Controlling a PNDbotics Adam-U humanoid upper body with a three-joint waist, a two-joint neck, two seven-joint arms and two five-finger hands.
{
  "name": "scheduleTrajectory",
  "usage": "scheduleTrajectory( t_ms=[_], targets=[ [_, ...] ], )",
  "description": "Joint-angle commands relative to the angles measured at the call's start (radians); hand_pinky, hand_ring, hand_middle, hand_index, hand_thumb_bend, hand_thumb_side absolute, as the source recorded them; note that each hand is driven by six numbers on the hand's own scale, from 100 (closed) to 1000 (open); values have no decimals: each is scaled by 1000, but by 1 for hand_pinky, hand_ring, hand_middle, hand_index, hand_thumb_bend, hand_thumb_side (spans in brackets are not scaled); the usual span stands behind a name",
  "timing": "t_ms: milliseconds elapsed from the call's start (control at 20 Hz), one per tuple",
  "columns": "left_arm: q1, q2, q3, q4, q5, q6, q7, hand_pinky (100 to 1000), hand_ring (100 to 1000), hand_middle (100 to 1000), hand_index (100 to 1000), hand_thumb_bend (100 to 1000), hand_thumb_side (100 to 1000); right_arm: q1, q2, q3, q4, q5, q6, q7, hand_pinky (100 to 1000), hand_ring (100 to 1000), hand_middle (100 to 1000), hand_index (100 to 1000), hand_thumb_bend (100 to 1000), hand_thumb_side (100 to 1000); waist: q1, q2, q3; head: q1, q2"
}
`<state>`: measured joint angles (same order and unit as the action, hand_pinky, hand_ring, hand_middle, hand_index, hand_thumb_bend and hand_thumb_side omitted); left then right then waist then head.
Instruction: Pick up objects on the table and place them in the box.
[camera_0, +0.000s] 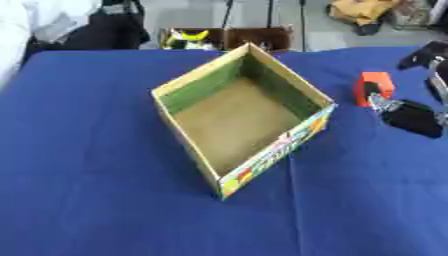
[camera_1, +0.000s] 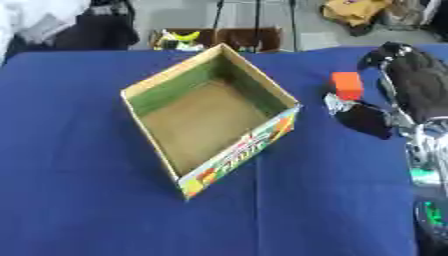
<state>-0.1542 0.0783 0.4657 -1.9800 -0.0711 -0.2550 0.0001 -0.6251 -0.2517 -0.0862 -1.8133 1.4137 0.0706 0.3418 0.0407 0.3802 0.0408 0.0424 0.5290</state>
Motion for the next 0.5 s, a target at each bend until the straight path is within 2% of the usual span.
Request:
scheduleTrajectory(
  t_ms=[50,100,150,300,400,500],
  targets=[
    [-2,10,2,-20,-3,-2,-2,439,577,646,918,528,944,-13,-20,-7,-11,-15,5,-16,685,724,666,744,520,874,0,-19,0,-7,-15],
    [-1,10,2,-20,-3,-1,-2,439,577,646,919,528,944,-12,-20,-5,-9,-21,5,-21,684,725,671,756,589,896,0,-19,0,-9,-16],
    [-1,10,2,-20,-4,-1,-1,439,577,645,918,528,944,-11,-20,-4,-7,-26,4,-25,681,726,681,772,607,917,1,-19,0,-12,-18],
    [-1,10,2,-20,-3,-1,-1,439,576,645,918,529,944,-11,-18,-7,-1,-34,6,-41,673,728,711,810,612,966,0,-19,1,-22,-23],
    [0,10,2,-20,-3,-1,0,439,576,645,917,529,944,-12,-16,-10,5,-32,13,-53,645,699,650,800,613,987,0,-19,2,-30,-26],
    [0,9,2,-20,-3,-1,0,439,576,645,917,528,944,-12,-11,-15,10,-31,20,-74,623,678,639,804,615,1000,0,-19,2,-37,-29]
  ],
)
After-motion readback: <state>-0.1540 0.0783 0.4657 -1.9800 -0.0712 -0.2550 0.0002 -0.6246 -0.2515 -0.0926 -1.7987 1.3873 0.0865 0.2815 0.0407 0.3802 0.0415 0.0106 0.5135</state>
